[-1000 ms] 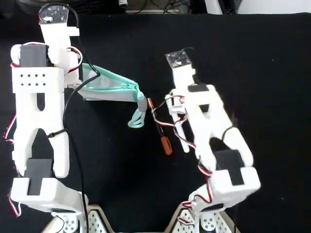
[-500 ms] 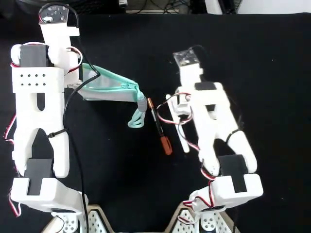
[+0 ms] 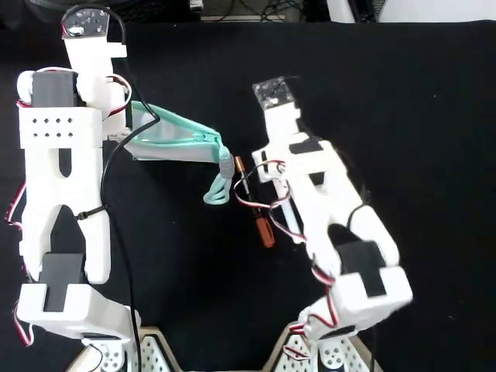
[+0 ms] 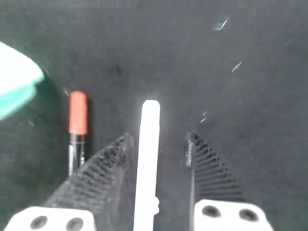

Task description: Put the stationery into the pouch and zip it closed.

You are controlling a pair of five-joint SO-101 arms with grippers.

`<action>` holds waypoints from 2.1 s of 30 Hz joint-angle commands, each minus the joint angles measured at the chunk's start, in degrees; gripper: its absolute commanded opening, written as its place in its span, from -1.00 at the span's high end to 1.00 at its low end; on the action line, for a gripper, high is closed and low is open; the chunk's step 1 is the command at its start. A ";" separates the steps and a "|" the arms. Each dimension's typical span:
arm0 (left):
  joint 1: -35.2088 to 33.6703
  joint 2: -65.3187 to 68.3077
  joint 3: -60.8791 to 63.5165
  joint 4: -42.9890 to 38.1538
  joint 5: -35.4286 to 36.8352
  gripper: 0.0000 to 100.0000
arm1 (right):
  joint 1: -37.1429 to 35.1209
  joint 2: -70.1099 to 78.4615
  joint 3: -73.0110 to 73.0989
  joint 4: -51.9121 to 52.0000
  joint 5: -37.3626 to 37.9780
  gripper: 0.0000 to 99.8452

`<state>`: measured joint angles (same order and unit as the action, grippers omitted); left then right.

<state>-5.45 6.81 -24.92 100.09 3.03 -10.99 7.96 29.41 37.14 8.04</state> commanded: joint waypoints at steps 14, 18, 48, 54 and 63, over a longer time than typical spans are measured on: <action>-2.33 3.16 3.82 0.62 0.53 0.94 | 5.10 6.90 -16.66 16.79 0.35 0.98; -2.24 3.16 3.82 0.62 0.53 0.94 | 10.11 0.40 -13.76 23.74 4.13 0.98; -2.42 3.16 3.82 0.53 0.53 0.94 | 8.09 -1.36 -3.21 18.64 26.37 0.65; -2.42 3.16 3.82 0.53 0.53 0.94 | 9.49 6.29 -7.43 18.64 27.69 0.65; -2.15 3.16 3.74 0.53 0.53 0.94 | 15.47 7.34 -13.05 20.22 27.60 0.97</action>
<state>-6.59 6.73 -24.40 100.09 2.95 2.46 17.01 18.77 57.36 35.21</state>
